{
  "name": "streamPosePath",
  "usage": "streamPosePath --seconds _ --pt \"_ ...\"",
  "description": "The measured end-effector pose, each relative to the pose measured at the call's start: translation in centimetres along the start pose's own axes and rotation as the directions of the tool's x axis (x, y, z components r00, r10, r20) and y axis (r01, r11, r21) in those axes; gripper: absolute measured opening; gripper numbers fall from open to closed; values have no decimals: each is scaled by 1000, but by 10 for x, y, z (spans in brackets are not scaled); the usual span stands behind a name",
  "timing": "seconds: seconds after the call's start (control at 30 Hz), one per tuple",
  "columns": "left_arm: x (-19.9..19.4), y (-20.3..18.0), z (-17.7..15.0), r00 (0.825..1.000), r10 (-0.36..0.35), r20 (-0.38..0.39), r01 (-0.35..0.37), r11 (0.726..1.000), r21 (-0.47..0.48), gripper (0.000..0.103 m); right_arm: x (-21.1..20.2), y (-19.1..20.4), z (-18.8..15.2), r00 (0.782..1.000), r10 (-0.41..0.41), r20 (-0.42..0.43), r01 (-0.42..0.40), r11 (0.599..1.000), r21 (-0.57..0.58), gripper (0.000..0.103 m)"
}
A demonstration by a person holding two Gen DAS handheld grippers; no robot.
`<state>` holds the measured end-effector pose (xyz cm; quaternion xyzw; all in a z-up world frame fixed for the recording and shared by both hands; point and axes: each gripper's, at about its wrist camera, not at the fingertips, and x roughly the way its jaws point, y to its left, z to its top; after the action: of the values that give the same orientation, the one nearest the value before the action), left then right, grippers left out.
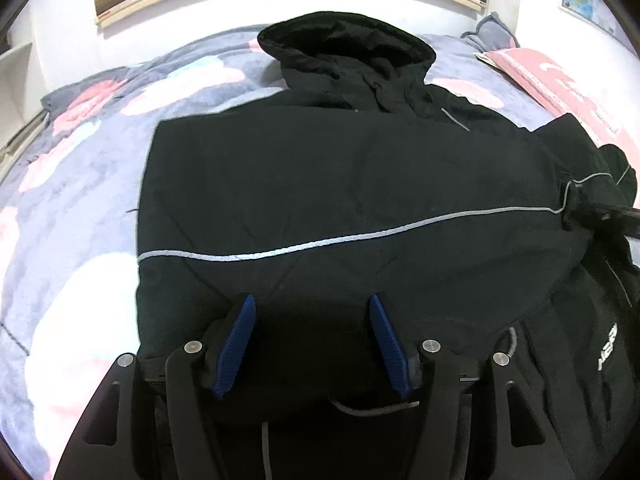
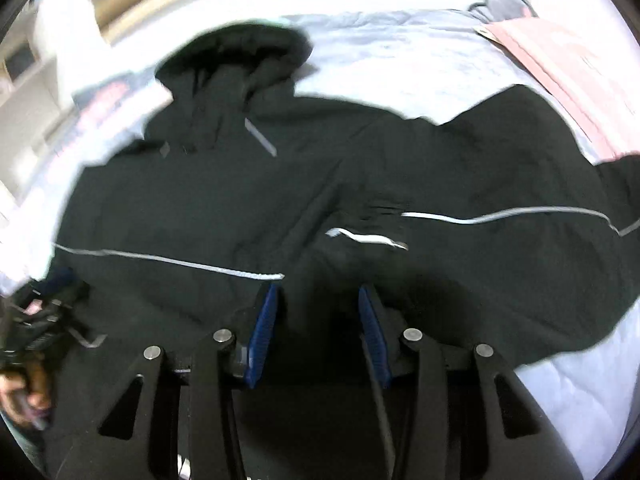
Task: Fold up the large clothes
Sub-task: 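Reach the right tool to the other sleeve cuff by the pillow and grasp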
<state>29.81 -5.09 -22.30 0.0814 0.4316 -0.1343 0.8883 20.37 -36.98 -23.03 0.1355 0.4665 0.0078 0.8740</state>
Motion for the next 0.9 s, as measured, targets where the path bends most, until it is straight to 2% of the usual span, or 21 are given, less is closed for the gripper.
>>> streamPosePath --seconds 0.07,0.13,0.27,0.3,0.33,0.4,0.5,0.67,0.73,0.83,0.9 --pt "-14 -7 1 1000 -10 16 10 1000 1 61 -22 -18 0 1000 -5 30 4 1000 19 46" --pt "-29 -23 6 998 -53 39 53 999 10 61 -45 -45 -2 998 -13 61 10 998 55 46" --pt "-52 -80 27 988 -124 92 117 990 78 61 -73 -112 -3 997 31 75 -46 977 208 48" --pt "-54 -98 33 983 -154 97 145 985 96 61 -83 -134 -4 996 17 89 -38 971 237 49" --pt "-54 -116 38 978 -183 99 172 979 110 61 -89 -144 -4 995 0 95 -23 970 244 56" --pt "-48 -148 47 972 -216 95 203 970 131 61 -104 -175 -8 993 -51 111 20 964 264 64" --pt "-28 -191 56 966 -251 70 239 961 141 61 -127 -236 -10 983 -114 143 64 947 316 66" --pt "31 -232 71 940 -341 -14 341 939 32 61 -151 -310 -3 963 -207 174 130 917 377 66" --pt "61 -244 68 945 -322 -51 322 947 -4 62 -155 -341 2 949 -255 188 165 904 394 66" --pt "68 -254 58 955 -298 -4 298 954 22 68 -153 -371 11 934 -292 206 188 891 413 66" --pt "64 -258 51 961 -276 29 274 960 59 69 -146 -386 20 927 -309 214 197 885 422 66"
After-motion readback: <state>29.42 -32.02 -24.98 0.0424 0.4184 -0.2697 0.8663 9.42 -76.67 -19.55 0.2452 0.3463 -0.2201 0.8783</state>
